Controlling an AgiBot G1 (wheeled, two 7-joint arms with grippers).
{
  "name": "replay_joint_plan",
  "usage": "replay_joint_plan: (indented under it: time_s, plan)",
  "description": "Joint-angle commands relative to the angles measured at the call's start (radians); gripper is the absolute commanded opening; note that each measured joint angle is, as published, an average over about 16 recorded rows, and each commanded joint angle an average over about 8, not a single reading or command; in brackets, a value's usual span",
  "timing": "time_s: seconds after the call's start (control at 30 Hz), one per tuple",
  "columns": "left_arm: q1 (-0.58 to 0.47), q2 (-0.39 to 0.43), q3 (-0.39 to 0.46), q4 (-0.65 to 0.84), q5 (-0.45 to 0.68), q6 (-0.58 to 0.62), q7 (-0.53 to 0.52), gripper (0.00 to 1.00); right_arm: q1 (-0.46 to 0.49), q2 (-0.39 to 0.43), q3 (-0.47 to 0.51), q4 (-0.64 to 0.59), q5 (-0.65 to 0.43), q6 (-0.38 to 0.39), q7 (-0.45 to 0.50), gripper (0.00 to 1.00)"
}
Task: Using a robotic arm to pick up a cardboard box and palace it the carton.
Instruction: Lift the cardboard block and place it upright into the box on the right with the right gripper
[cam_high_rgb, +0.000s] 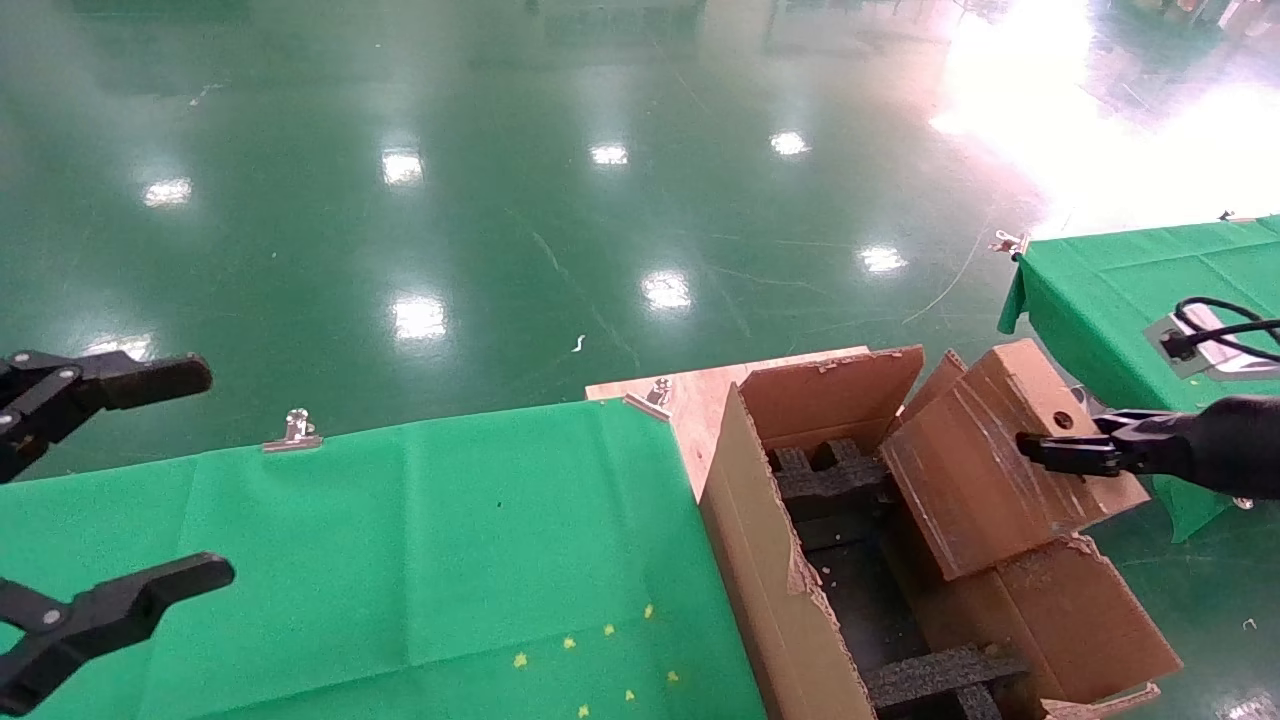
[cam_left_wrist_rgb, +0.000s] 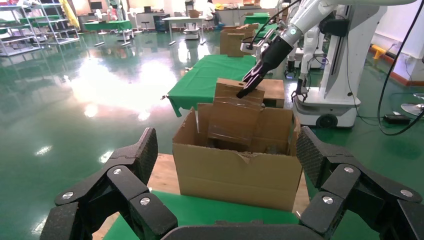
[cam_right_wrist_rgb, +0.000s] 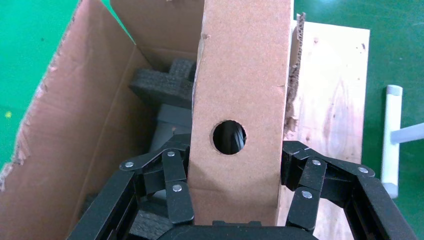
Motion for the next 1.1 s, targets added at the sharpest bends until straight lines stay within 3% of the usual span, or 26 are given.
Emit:
replay_joint_plan:
  time_s: [0.03,0.23,0.47,0.83,1.1]
  plan:
    - [0.0,0.0,0.0,0.0,0.0,0.0,0.0,1.0,-0.016,0.007,0.0,0.02,0.012,0.019,0.028,0.0]
    - [0.0,0.0,0.0,0.0,0.0,0.0,0.0,1.0,-0.029,0.004,0.0,0.024,0.023,0.036,0.043,0.0]
    - [0.0,0.0,0.0,0.0,0.0,0.0,0.0,1.0,-0.081,-0.007,-0.015,0.045,0.025,0.111,0.091,0.0]
    - [0.0,0.0,0.0,0.0,0.0,0.0,0.0,1.0,-0.182,0.028,-0.049,0.199,0.022,0.272,0.198,0.0]
    - [0.0,0.0,0.0,0.0,0.0,0.0,0.0,1.0,-0.215,0.063,-0.065,0.31,0.015,0.334,0.267,0.0]
